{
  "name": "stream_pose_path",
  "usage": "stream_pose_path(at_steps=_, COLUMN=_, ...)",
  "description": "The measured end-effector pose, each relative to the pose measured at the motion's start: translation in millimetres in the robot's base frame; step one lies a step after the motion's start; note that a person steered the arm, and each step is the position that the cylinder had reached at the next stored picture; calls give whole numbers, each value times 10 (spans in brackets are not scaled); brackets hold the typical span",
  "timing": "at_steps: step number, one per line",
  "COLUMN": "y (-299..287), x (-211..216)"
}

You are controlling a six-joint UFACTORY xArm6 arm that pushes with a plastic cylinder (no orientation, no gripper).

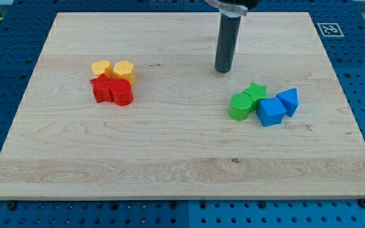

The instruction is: Push the red star towards center

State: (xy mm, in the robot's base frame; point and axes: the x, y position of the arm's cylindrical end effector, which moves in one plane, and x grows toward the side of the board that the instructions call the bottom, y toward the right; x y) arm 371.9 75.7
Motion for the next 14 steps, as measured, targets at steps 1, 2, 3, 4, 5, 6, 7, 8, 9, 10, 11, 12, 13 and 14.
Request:
stream_pose_path(at_steps=1, y=9, x=0)
stream_pose_path(at_steps=2, y=43, x=0)
stream_pose_path(at_steps=3, y=4, x=-33)
stream_pose_path(at_steps=4, y=-404, x=-312)
stream_pose_path(at_steps=5, y=-1256, x=-470)
stream_pose_path(at_steps=6, y=-2282, x=-470)
stream_pose_path(at_steps=7, y=-3116, x=-413)
stream_pose_path(at_steps=8, y=-3097, x=219)
stream_pose_path(at_steps=9, y=-2921, x=538)
stream_pose_path(at_steps=10, y=-2843, x=523)
stream_pose_path(at_steps=11, y=-2468, x=579)
stream_pose_path(at_steps=12, y=-2106, x=642)
stream_pose_path(at_steps=13, y=-1815, x=646)
stream_pose_path(at_steps=14, y=-1531, x=621)
